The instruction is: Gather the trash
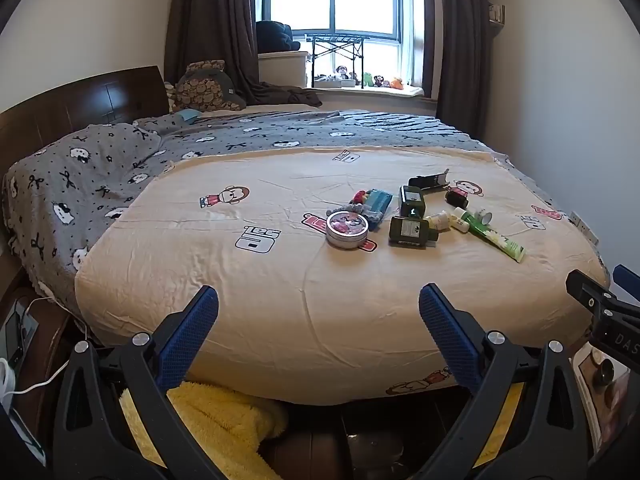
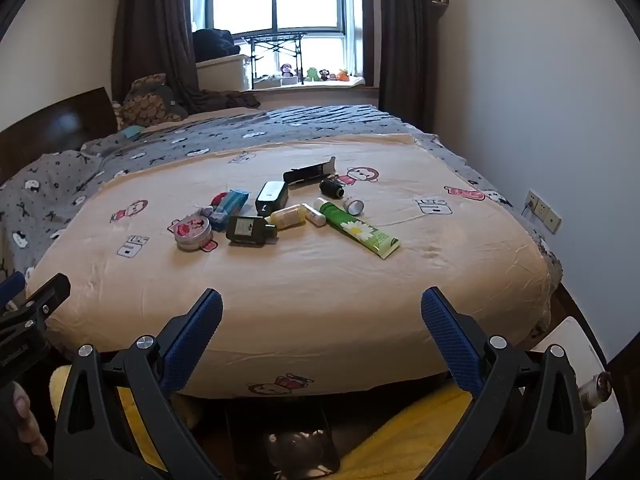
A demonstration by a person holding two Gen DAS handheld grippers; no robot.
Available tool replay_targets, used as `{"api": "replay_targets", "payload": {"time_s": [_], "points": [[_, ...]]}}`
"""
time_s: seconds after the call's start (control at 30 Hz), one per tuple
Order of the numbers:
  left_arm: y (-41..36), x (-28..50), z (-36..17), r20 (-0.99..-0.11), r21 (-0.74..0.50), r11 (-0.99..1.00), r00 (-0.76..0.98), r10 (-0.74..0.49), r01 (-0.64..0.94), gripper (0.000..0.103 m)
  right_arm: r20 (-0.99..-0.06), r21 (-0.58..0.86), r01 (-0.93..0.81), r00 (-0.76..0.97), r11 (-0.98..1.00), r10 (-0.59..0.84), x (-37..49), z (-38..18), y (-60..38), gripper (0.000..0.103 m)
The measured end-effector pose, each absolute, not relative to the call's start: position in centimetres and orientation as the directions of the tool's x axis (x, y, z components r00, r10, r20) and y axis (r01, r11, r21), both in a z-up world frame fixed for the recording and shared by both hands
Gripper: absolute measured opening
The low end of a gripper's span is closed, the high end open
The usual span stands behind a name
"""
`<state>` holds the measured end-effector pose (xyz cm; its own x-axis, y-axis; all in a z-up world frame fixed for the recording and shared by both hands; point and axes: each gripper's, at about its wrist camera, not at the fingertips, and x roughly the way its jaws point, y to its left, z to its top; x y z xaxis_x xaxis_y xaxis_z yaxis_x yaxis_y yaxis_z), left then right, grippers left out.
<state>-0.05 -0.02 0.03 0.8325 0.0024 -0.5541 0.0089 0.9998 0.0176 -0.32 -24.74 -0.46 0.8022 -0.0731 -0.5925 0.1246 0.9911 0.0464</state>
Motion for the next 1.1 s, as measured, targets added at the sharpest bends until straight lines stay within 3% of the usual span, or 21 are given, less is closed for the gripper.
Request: {"api": "replay_targets", "payload": {"time_s": [1.1], "points": [[-0.01,-0.03,0.00,-0.551,0.011,1.000,0.834,-0.001,0.008,0.095,-0.571,0.036,0.119,0.817,0.992,-0.077,-0.47,-0.01,-24.46,0.100]]}}
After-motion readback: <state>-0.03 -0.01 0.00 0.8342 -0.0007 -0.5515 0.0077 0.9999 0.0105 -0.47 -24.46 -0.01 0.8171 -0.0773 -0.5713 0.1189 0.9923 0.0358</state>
